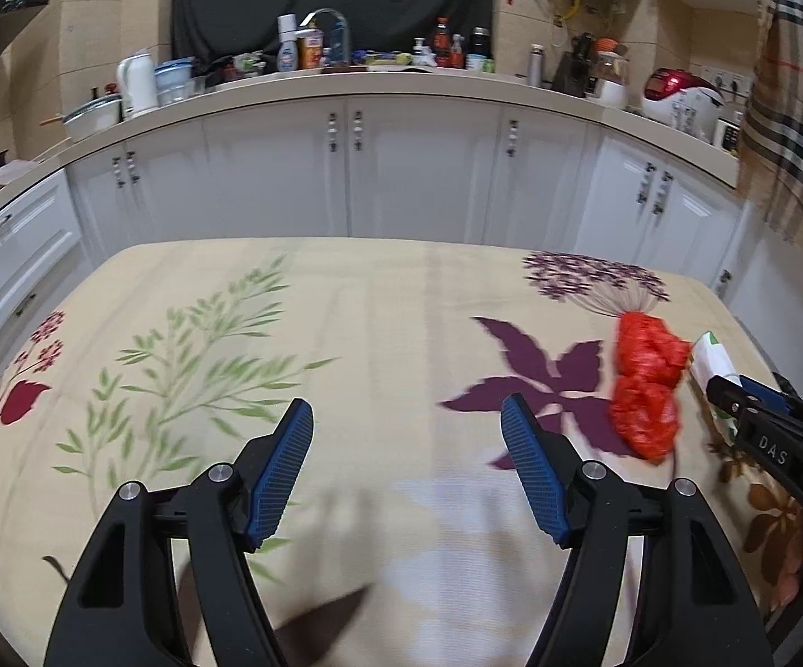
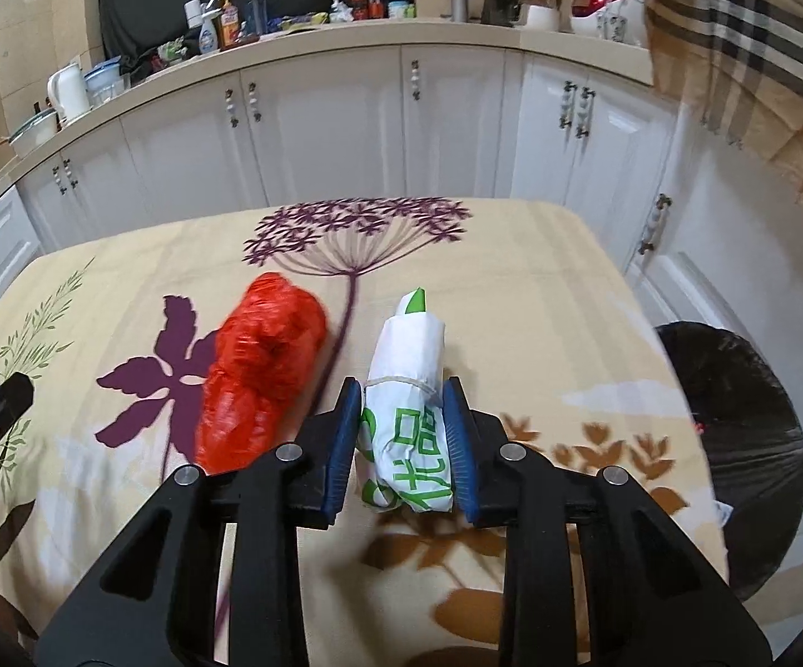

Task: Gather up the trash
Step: 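Grasp the white bottle with the right tool while the left tool grasps the red bag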

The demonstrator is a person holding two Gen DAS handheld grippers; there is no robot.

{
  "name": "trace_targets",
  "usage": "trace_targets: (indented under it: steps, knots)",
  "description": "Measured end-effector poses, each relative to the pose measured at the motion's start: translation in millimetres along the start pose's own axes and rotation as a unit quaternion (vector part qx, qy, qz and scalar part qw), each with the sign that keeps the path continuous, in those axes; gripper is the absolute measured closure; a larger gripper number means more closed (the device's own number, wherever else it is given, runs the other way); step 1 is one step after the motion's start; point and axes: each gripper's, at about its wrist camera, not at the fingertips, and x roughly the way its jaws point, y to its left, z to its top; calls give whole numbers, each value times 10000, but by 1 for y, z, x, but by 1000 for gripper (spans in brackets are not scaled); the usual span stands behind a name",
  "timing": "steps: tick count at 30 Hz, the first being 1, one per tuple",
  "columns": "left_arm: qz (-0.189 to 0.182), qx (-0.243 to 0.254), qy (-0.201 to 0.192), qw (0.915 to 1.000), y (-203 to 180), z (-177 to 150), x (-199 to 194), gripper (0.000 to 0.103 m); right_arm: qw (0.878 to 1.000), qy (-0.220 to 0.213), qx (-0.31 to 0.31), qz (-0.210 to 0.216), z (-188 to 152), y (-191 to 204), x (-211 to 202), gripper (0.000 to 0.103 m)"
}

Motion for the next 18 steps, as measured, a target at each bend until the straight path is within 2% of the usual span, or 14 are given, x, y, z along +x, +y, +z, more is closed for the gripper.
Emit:
trace_targets:
  steps: [11, 18]
  knots:
    - [-474, 369, 104, 9981, -70, 4, 12, 35, 9989, -232, 221, -328, -8, -51, -18, 74]
    - [-628, 585, 206, 9961, -104, 9, 25, 35, 9979, -328, 405, -394, -11, -78, -24, 74]
